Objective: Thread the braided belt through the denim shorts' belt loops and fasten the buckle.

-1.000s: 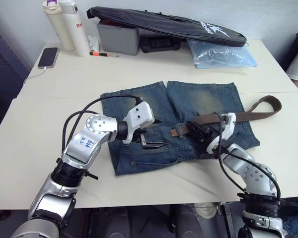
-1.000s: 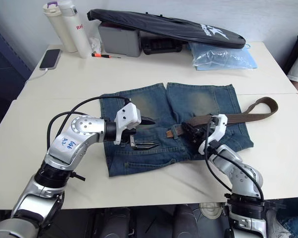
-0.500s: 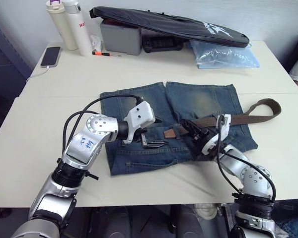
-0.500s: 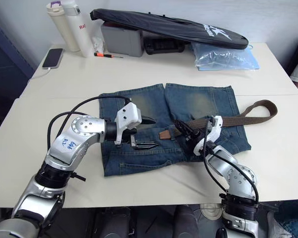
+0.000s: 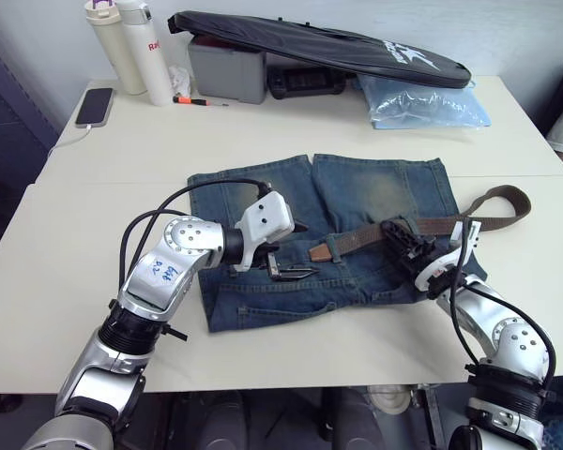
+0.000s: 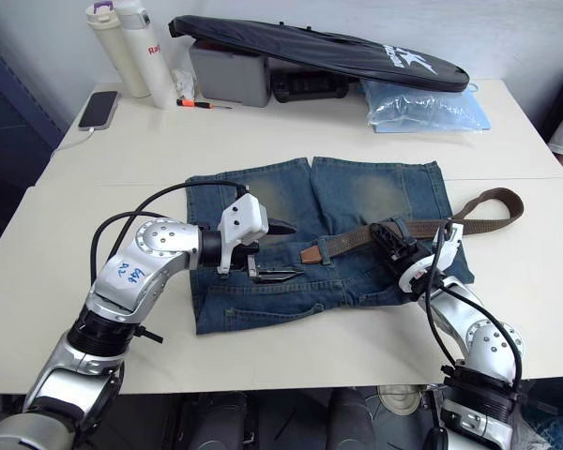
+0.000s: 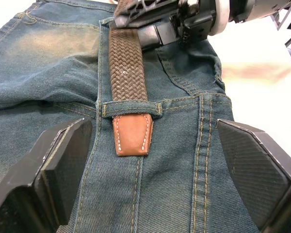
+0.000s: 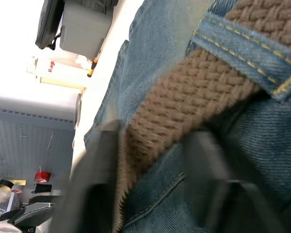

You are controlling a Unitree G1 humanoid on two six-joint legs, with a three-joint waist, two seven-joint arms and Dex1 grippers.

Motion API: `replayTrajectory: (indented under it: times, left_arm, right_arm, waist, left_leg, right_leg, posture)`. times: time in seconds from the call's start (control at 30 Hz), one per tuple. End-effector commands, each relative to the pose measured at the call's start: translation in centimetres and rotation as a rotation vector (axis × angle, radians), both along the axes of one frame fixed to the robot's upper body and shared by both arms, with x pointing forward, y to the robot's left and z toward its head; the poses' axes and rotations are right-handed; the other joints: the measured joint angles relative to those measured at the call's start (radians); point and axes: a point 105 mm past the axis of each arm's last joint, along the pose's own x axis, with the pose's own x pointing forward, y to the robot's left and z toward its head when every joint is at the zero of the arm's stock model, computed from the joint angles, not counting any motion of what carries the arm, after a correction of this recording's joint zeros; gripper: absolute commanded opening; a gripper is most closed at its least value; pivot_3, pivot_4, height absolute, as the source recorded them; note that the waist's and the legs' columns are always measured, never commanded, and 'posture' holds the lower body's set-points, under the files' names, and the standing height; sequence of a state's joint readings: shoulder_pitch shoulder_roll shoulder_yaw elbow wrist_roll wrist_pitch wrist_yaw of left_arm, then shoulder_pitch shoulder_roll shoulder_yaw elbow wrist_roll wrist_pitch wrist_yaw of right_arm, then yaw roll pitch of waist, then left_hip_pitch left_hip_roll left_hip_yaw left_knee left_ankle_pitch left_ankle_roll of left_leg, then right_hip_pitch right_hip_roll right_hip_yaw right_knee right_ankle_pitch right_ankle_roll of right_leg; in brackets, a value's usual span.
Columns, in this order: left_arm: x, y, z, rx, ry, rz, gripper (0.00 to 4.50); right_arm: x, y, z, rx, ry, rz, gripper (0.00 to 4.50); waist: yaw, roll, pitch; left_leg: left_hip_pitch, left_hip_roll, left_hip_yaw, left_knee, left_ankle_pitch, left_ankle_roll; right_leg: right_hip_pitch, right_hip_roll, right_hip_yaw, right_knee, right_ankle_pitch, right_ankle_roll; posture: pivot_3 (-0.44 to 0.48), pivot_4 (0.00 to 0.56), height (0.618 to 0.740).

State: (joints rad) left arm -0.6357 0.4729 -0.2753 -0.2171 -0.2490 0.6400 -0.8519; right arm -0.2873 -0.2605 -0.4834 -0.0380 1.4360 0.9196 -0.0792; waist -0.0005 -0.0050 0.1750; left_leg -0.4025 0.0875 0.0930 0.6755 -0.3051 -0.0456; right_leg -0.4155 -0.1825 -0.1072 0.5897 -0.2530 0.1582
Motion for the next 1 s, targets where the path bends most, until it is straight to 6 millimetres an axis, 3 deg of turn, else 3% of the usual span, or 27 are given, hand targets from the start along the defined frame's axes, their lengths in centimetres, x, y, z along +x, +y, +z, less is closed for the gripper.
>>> replayTrajectory:
  times: [0.03,0.27,0.73,0.87,1.0]
  left_arm:
    - [-0.1,0.0,0.7,-0.012,-0.035,-0.010,4.50]
    - [-0.2,0.2,0.7,-0.008,-0.035,-0.002,4.50]
    - [-0.1,0.0,0.6,-0.005,-0.037,-0.010,4.50]
    - [-0.1,-0.1,0.5,-0.007,-0.038,-0.013,4.50]
    - [0.0,-0.2,0.5,-0.008,-0.038,-0.015,4.50]
  right_arm:
    - [-0.7,2.1,0.8,-0.007,-0.043,0.079,0.03]
    - [-1.2,5.2,0.6,0.018,-0.042,0.127,0.03]
    - [-2.2,9.1,-0.1,-0.059,-0.008,0.249,0.03]
    - [-2.2,8.9,-0.2,-0.078,0.000,0.242,0.03]
    - [-1.7,7.7,1.0,-0.006,-0.025,0.197,1.53]
  waist:
    - [0.000,0.000,0.000]
    - [-0.001,0.000,0.000]
    - [-0.004,0.000,0.000]
    - [-0.002,0.000,0.000]
    - [-0.001,0.000,0.000]
  left_leg:
    - [0.000,0.000,0.000,0.000,0.000,0.000]
    - [0.000,0.000,0.000,0.000,0.000,0.000]
    - [0.000,0.000,0.000,-0.001,0.000,0.000]
    - [0.000,0.000,0.000,-0.001,0.000,0.000]
    - [0.000,0.000,0.000,-0.001,0.000,0.000]
  right_leg:
    - [0.000,0.000,0.000,0.000,0.000,0.000]
    - [0.000,0.000,0.000,0.000,0.000,0.000]
    - [-0.001,0.000,0.000,0.000,0.000,0.000]
    - [-0.001,0.000,0.000,0.000,0.000,0.000]
    - [-0.001,0.000,0.000,0.000,0.000,0.000]
  posture:
    - [0.000,0.150,0.739]
    - [0.000,0.150,0.739]
    - [0.000,0.150,0.739]
    - [0.000,0.150,0.739]
    - [0.000,0.150,0.739]
